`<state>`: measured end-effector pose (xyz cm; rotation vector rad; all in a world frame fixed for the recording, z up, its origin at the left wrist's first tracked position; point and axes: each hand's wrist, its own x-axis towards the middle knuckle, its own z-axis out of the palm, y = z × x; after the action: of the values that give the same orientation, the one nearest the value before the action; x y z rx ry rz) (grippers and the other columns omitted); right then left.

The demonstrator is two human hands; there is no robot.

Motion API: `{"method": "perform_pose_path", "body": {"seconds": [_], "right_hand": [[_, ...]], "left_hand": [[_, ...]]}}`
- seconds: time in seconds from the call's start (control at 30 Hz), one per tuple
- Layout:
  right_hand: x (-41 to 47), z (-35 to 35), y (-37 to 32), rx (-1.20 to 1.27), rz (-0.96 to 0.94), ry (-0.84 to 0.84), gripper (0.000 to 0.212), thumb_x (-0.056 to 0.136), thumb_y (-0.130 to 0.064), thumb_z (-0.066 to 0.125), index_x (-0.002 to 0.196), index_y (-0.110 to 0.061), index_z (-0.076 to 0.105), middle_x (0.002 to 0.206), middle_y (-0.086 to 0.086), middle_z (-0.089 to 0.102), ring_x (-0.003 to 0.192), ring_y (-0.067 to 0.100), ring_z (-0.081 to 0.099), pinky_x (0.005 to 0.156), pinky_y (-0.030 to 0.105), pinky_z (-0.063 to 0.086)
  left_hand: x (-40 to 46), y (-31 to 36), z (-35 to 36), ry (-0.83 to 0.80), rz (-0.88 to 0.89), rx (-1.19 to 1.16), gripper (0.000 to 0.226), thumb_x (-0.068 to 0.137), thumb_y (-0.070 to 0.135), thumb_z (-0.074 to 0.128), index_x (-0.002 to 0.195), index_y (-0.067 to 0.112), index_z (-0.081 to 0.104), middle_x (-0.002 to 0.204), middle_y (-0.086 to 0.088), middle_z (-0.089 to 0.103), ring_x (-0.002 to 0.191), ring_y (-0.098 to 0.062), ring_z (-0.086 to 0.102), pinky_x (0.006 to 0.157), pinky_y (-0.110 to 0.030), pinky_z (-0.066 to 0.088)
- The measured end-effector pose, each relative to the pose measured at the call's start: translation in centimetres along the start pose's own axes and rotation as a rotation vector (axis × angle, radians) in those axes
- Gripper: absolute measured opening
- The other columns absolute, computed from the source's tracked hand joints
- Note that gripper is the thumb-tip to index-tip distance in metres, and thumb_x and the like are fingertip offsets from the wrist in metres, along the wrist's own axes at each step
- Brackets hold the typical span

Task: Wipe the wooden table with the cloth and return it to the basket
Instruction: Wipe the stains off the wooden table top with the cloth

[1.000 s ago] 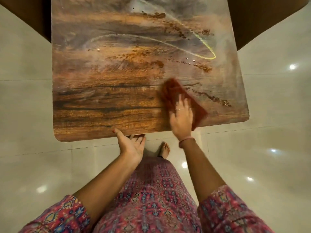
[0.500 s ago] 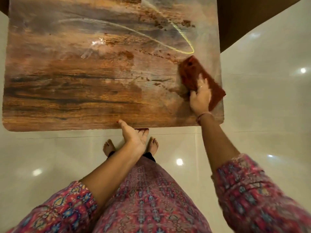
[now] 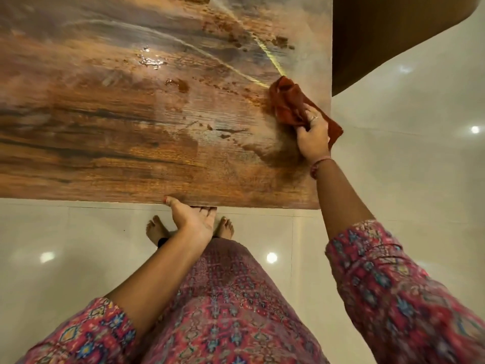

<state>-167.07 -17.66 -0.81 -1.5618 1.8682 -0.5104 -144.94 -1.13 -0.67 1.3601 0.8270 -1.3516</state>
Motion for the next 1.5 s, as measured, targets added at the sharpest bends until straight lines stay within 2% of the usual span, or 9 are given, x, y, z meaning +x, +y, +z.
{"method": "perform_pose_path", "body": {"seconds": [0.23, 0.4, 0.57, 0.7, 0.83, 0.97, 1.1, 1.23, 1.5], "right_hand": [[-15.5, 0.3, 4.0, -0.112, -0.077, -0.077, 0.063, 0.076, 0.017, 0.048, 0.129, -0.015, 0.058, 0.141, -0.009, 0.045, 0.132, 0.024, 0.039, 0.108, 0.043, 0.028], [-8.6, -1.5, 3.9, -0.176, -0.063, 0.007, 0.052, 0.078, 0.004, 0.045, 0.128, -0.003, 0.058, 0.143, 0.013, 0.047, 0.130, 0.038, 0.038, 0.113, 0.048, 0.026], [-0.1, -2.5, 3.3, -0.173, 0.043, 0.042, 0.054, 0.091, -0.001, 0.042, 0.143, -0.016, 0.042, 0.159, 0.006, 0.021, 0.138, 0.035, 0.025, 0.114, 0.040, 0.017], [-6.6, -1.5, 4.0, -0.218, 0.041, 0.010, 0.066, 0.090, -0.001, 0.041, 0.151, -0.024, 0.028, 0.152, 0.009, 0.034, 0.140, 0.028, 0.025, 0.112, 0.046, 0.020], [-16.7, -1.0, 5.8, -0.371, 0.019, -0.040, 0.055, 0.087, -0.015, 0.051, 0.140, -0.026, 0.045, 0.151, -0.010, 0.036, 0.133, 0.022, 0.035, 0.099, 0.048, 0.029], [-14.8, -1.1, 5.5, -0.522, -0.032, 0.052, 0.055, 0.078, -0.031, 0.040, 0.127, -0.014, 0.057, 0.133, 0.008, 0.055, 0.114, 0.038, 0.050, 0.094, 0.052, 0.040], [-5.3, -0.9, 3.7, -0.428, 0.042, 0.089, 0.066, 0.082, -0.030, 0.037, 0.147, -0.015, 0.037, 0.146, 0.018, 0.036, 0.134, 0.040, 0.028, 0.115, 0.048, 0.019], [2.3, -1.8, 2.6, -0.388, -0.096, -0.015, 0.065, 0.090, -0.028, 0.033, 0.153, -0.019, 0.019, 0.162, 0.003, 0.012, 0.149, 0.025, 0.004, 0.121, 0.048, 0.003], [-13.4, 0.1, 6.2, -0.326, -0.042, 0.025, 0.069, 0.085, -0.018, 0.035, 0.152, -0.010, 0.021, 0.158, 0.006, 0.022, 0.147, 0.021, 0.016, 0.121, 0.044, 0.011]], "left_hand": [[-0.1, 0.0, 0.3, 0.016, 0.010, -0.007, 0.082, 0.092, 0.067, 0.024, 0.151, 0.011, 0.019, 0.155, -0.014, 0.024, 0.141, -0.030, 0.029, 0.111, -0.044, 0.030], [0.1, -0.2, 0.4, 0.025, 0.027, 0.012, 0.083, 0.092, 0.068, 0.024, 0.150, 0.009, 0.021, 0.154, -0.015, 0.027, 0.139, -0.030, 0.032, 0.111, -0.043, 0.030], [0.4, -0.3, 0.1, 0.021, 0.051, 0.017, 0.082, 0.092, 0.068, 0.024, 0.151, 0.011, 0.017, 0.156, -0.015, 0.023, 0.141, -0.030, 0.030, 0.114, -0.044, 0.029], [0.4, -0.3, 0.2, 0.042, 0.060, 0.019, 0.080, 0.093, 0.066, 0.024, 0.151, 0.011, 0.020, 0.154, -0.016, 0.026, 0.139, -0.031, 0.033, 0.111, -0.043, 0.032], [0.3, -0.4, 0.4, 0.100, 0.069, -0.010, 0.076, 0.094, 0.063, 0.029, 0.150, 0.011, 0.023, 0.151, -0.018, 0.031, 0.135, -0.034, 0.038, 0.107, -0.045, 0.037], [0.3, -0.5, 0.4, 0.074, 0.067, -0.016, 0.076, 0.094, 0.063, 0.030, 0.151, 0.013, 0.020, 0.152, -0.018, 0.029, 0.136, -0.034, 0.037, 0.105, -0.046, 0.038], [0.7, -0.4, 0.1, 0.027, 0.052, -0.003, 0.079, 0.093, 0.066, 0.024, 0.152, 0.013, 0.016, 0.155, -0.018, 0.023, 0.140, -0.033, 0.030, 0.110, -0.046, 0.031], [1.0, -0.4, 0.0, 0.020, 0.060, 0.023, 0.081, 0.092, 0.068, 0.021, 0.153, 0.015, 0.014, 0.156, -0.017, 0.020, 0.141, -0.032, 0.028, 0.112, -0.045, 0.029], [1.0, -0.4, 0.1, 0.053, 0.068, 0.024, 0.078, 0.093, 0.066, 0.024, 0.151, 0.014, 0.021, 0.152, -0.017, 0.030, 0.136, -0.032, 0.037, 0.109, -0.046, 0.034]]}}
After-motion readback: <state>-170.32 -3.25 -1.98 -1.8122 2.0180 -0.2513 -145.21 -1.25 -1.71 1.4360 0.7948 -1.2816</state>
